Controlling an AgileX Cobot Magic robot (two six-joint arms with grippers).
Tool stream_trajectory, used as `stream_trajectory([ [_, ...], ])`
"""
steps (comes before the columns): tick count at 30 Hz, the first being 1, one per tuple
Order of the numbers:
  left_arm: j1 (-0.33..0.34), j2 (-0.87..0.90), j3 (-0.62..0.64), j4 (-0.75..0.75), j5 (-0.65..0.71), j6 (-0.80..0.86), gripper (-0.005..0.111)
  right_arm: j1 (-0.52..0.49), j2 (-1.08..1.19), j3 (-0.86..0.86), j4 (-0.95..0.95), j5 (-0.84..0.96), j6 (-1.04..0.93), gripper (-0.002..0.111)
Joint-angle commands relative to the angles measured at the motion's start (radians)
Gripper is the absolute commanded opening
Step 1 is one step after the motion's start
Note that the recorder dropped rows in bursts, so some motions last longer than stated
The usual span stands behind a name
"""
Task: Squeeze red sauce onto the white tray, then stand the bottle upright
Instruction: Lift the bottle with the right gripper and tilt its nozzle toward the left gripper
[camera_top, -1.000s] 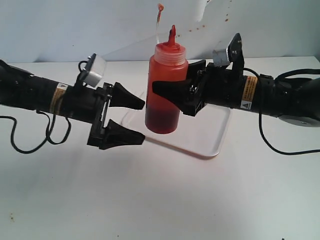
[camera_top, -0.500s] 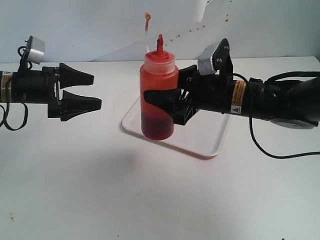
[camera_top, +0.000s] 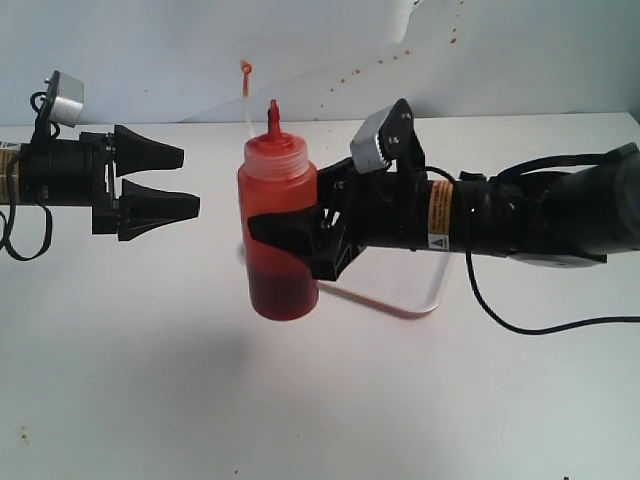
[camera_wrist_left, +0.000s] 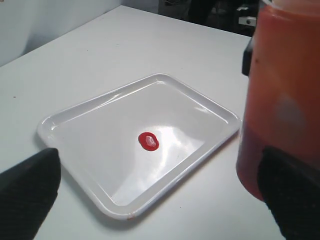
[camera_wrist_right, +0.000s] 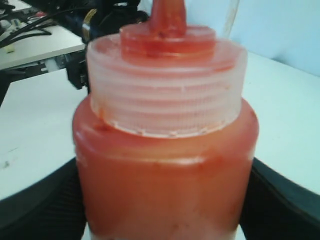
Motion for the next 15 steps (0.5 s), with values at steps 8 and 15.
stream_trajectory([
  [8,0.002,-0.008,-0.003,-0.017,-0.009,0.001,0.105,0.105,0.032,0.003,-0.082,-0.045,-0.012,0.000],
  [15,0.002,-0.008,-0.003,-0.023,-0.009,0.001,0.105,0.156,0.123,0.003,0.108,-0.163,-0.225,0.000],
])
